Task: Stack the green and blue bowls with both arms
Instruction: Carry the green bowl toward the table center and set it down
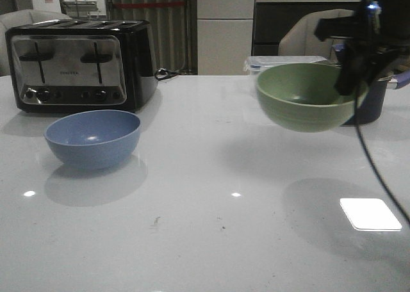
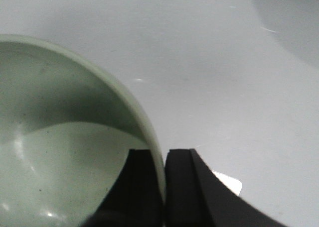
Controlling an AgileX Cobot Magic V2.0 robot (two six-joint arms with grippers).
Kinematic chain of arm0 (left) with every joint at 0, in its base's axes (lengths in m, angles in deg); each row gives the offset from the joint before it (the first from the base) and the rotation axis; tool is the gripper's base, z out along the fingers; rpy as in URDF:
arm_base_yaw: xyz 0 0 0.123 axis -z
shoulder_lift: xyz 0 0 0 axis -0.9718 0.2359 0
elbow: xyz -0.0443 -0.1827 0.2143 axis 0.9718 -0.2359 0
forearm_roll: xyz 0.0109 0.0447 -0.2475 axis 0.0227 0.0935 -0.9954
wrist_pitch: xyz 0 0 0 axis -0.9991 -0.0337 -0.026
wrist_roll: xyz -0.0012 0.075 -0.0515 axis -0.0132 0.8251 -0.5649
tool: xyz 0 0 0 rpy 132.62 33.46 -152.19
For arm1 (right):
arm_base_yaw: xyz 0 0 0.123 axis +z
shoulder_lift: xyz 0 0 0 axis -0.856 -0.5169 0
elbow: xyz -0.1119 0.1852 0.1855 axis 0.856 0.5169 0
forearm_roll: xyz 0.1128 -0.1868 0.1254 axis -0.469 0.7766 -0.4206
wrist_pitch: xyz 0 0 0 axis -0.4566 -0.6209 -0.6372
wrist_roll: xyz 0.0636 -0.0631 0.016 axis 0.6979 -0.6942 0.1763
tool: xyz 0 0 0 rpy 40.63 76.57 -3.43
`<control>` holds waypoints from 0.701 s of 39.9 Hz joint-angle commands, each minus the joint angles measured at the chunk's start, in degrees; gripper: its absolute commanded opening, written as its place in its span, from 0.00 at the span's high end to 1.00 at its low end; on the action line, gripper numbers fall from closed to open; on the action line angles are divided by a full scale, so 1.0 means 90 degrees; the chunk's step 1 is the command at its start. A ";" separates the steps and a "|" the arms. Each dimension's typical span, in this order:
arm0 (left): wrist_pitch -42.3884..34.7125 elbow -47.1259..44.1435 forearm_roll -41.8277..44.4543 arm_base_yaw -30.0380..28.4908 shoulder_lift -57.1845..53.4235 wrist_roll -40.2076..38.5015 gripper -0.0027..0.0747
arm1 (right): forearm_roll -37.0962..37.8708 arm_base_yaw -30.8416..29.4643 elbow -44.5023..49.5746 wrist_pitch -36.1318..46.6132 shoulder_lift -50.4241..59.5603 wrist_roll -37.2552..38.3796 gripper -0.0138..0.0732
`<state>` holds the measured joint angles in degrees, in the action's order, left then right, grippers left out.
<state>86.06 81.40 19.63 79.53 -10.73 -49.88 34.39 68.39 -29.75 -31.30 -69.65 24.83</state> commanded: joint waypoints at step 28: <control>-0.0529 0.0226 -0.0020 0.0023 0.0062 0.0000 0.45 | -0.0060 0.1534 -0.0187 0.0147 -0.0827 -0.0077 0.50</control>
<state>86.06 81.40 19.63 79.53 -10.73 -49.88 34.05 82.22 -29.75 -31.53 -80.04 24.50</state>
